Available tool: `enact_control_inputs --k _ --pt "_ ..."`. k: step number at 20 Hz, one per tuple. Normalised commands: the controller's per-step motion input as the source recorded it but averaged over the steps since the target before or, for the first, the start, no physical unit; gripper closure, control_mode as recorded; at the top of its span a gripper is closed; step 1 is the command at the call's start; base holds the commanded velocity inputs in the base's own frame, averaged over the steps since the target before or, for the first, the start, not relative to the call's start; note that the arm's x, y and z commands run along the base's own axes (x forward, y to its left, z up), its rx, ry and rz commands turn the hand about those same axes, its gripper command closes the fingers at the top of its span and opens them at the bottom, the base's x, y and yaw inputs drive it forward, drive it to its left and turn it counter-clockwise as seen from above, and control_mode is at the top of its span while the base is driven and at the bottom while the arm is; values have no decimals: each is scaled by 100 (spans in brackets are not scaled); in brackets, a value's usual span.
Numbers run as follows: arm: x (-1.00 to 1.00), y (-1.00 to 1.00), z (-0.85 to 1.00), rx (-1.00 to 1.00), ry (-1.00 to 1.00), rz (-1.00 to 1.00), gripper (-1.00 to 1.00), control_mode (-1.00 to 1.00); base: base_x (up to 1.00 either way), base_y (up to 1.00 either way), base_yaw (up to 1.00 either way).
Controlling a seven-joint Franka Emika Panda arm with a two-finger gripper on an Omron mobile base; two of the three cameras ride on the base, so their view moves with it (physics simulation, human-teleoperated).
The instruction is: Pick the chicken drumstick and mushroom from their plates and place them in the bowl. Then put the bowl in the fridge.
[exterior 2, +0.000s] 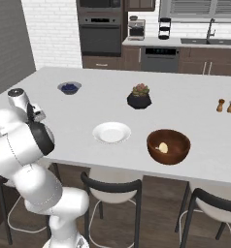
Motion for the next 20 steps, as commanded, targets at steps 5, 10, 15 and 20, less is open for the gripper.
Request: enact_control_inputs --k 5,10,15,20 --pt "43 57 1 13 -3 5 -100 -100 0 0 0" --pt "58 11 0 1 0 1 -100 -100 0 0 0" --pt "29 36 -7 2 1 0 -100 -100 0 0 0" --pt "5 38 -21 0 3 0 -100 -100 0 0 0"
